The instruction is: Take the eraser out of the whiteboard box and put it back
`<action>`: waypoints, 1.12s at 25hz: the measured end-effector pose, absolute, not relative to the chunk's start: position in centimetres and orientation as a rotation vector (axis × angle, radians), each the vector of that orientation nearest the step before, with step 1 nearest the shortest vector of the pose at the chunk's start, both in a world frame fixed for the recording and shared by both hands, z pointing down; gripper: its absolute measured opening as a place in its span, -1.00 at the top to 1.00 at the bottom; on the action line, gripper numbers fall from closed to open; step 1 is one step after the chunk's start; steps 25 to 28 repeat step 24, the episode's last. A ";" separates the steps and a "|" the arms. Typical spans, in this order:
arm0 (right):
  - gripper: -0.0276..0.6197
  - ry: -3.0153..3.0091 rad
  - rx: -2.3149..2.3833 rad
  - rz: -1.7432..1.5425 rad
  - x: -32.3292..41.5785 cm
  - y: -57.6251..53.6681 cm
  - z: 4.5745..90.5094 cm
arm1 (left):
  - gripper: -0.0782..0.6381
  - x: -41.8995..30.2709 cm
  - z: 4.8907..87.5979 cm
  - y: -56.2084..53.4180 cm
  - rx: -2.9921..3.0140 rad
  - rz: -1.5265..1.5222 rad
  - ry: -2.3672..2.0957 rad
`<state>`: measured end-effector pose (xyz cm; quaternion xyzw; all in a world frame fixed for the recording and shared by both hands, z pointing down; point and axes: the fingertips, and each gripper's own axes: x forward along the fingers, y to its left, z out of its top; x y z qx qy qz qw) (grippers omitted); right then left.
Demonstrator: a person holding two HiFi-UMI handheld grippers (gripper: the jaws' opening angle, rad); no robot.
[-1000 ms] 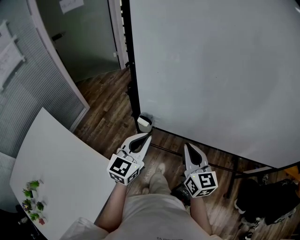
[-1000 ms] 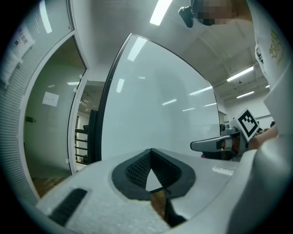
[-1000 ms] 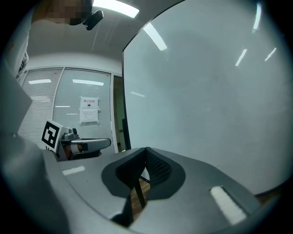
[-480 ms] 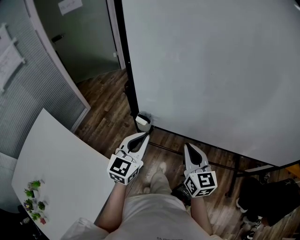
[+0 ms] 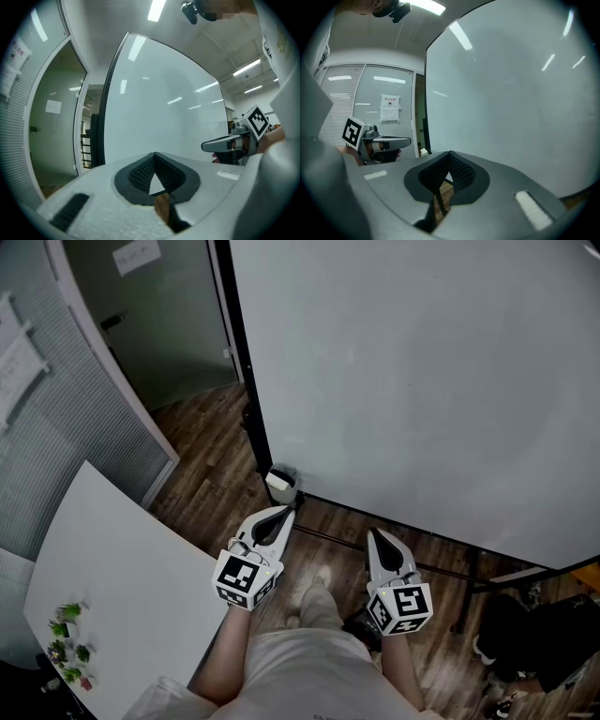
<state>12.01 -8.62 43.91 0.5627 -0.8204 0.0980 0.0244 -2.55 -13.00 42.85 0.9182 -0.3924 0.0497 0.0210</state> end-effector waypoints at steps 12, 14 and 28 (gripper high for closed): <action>0.88 -2.531 1.768 0.297 12.5 -7.7 43.6 | 0.77 -2.7 42.6 -12.2 2.850 0.155 -1.221; 0.88 -2.530 1.771 0.295 12.4 -7.6 43.7 | 0.77 -2.8 42.7 -12.1 2.850 0.152 -1.221; 0.88 -2.520 1.789 0.279 12.4 -7.6 43.3 | 0.77 -2.9 42.3 -12.3 2.861 0.132 -1.209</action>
